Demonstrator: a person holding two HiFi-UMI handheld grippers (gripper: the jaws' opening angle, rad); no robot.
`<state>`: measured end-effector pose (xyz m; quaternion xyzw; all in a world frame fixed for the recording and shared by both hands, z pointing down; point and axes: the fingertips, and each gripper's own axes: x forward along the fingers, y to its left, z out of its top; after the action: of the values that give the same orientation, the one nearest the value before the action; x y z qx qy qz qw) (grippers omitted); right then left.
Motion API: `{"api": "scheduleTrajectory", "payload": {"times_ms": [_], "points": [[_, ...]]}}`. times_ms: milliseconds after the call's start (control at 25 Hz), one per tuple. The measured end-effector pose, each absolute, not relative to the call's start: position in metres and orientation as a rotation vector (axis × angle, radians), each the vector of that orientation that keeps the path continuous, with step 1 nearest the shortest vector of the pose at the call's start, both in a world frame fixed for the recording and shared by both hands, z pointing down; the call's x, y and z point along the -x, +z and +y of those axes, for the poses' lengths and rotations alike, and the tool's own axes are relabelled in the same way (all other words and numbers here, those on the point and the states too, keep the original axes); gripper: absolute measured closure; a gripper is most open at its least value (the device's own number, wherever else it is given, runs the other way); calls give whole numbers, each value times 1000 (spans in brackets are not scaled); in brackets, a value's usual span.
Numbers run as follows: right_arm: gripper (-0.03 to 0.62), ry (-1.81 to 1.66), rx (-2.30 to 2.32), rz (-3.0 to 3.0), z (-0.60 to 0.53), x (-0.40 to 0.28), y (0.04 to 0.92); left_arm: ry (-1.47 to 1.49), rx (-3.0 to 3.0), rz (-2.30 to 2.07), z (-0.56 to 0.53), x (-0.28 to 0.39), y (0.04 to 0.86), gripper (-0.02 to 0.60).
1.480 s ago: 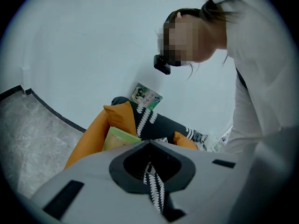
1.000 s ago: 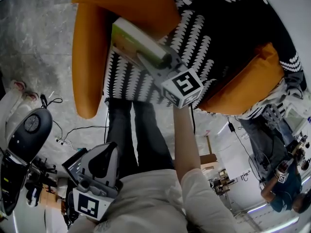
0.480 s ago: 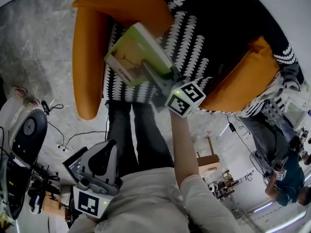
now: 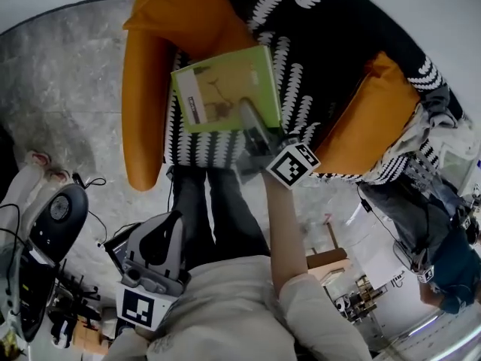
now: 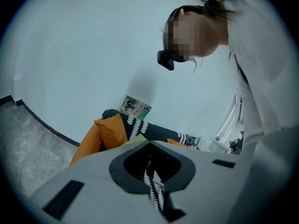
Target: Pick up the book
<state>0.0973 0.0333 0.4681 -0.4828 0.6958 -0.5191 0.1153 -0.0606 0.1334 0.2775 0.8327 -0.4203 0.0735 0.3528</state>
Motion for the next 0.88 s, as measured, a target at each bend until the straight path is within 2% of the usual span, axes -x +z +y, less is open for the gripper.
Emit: {"api": "scheduleTrajectory", "payload": {"times_ms": [680,880], "points": [[445,-1464,1394,1733,47,-132,296,-107,-2218,-1164,90,85,168,572],[445,-1347,1433,1833,60,-142,239,-127,-2277,-1157,90,82,137,572]]}}
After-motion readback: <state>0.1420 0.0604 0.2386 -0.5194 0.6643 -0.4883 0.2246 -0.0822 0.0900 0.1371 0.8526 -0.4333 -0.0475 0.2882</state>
